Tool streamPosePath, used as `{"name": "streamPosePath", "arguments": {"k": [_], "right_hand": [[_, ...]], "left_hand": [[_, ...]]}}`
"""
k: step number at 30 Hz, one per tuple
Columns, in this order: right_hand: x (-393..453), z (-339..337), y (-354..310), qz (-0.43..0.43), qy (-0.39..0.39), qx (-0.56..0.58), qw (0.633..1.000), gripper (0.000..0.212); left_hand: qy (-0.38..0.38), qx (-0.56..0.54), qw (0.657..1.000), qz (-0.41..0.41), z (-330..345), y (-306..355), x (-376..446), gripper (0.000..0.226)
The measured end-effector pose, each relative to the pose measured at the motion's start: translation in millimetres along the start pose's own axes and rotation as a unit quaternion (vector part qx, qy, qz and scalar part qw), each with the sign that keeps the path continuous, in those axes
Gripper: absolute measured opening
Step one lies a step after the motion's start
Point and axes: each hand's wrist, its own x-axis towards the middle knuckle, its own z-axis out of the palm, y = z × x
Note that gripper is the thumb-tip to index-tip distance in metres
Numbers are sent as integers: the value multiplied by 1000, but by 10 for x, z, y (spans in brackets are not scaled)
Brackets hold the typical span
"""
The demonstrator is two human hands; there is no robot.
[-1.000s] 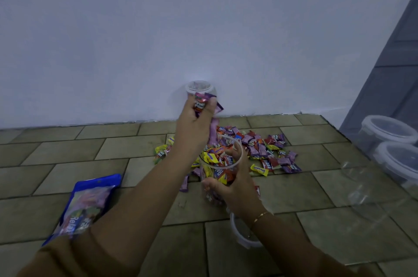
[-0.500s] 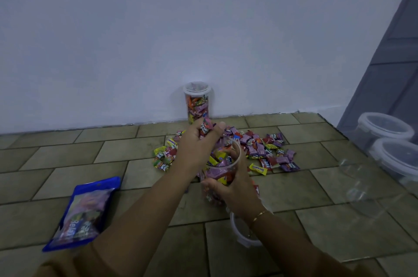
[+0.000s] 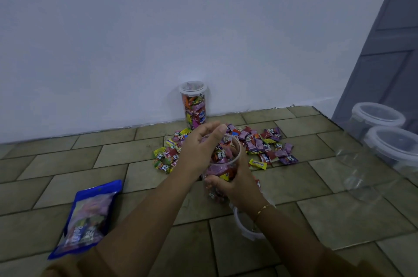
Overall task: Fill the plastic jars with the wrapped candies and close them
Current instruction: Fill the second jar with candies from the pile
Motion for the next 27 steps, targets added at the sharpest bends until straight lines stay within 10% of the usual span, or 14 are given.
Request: {"name": "streamPosePath", "arguments": {"k": [3,11,15,21,27], "right_hand": [[-9,14,-12,-3,-3,-1,1000,95],[79,-207,-66,42,-113,4,993,105],[196,-537,-25,25,-169,-94,981,92],[285,-1150,464,48,64,-340,937,60],[366,-1236,782,197,-52,-449,870,96]], "left_hand": [[-18,24,999,-24,-30,-34,-11,37],[-191,255,946,-63,-253,-6,41,127],[-130,289,947,-58,-164,-49,-27,120],[-74,307,945,-82,-58,24,-114,118],[-60,310,943,-104,-26,50,-139,122]]}}
